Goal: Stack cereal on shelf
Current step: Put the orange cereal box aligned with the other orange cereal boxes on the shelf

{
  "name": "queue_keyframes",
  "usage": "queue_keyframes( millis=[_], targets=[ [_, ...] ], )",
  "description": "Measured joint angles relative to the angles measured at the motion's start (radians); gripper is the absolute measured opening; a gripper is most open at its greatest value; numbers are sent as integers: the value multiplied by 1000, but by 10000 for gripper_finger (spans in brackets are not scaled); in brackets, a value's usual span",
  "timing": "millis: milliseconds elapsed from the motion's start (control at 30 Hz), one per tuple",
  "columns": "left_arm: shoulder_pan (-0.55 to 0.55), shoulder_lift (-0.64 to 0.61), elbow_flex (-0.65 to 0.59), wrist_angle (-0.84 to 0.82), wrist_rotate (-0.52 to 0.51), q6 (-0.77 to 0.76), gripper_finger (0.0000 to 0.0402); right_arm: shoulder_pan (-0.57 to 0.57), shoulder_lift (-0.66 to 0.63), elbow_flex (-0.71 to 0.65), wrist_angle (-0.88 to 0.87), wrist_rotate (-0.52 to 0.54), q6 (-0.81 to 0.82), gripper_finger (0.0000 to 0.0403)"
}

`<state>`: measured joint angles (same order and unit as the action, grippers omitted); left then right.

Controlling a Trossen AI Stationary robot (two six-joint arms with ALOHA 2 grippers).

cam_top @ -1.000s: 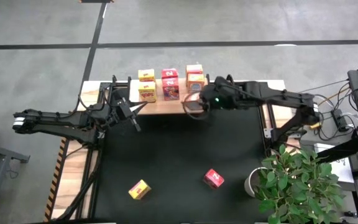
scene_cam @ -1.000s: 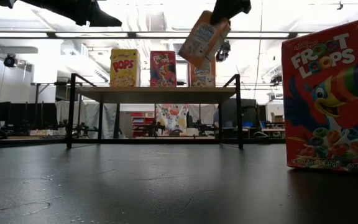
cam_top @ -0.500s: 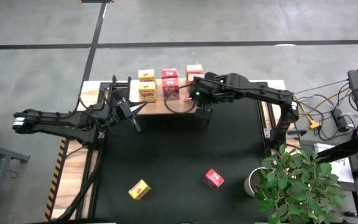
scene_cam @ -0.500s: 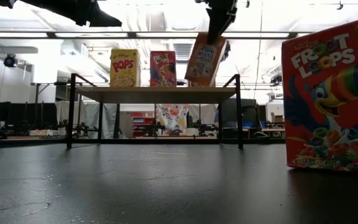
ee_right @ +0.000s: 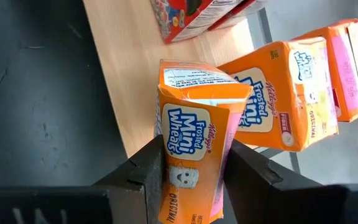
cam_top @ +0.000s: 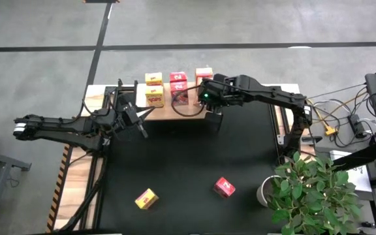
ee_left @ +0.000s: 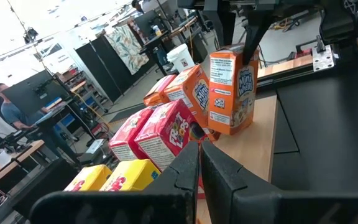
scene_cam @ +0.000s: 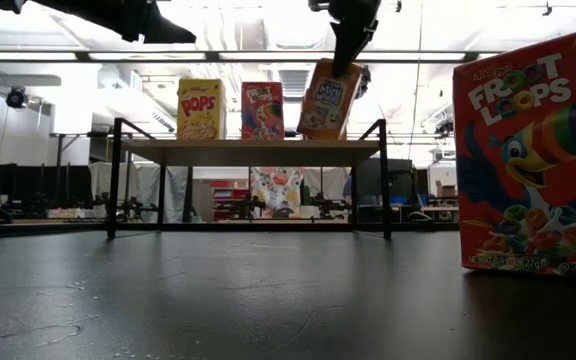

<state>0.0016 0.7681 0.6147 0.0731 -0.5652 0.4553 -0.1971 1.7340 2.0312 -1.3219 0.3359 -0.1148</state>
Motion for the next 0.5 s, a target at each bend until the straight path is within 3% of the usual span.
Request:
queue_keyframes(
  millis=[500],
  targets=[
    [0,0,0,3,0,0,0,-20,2,2,19,-3,24,209]
  ],
)
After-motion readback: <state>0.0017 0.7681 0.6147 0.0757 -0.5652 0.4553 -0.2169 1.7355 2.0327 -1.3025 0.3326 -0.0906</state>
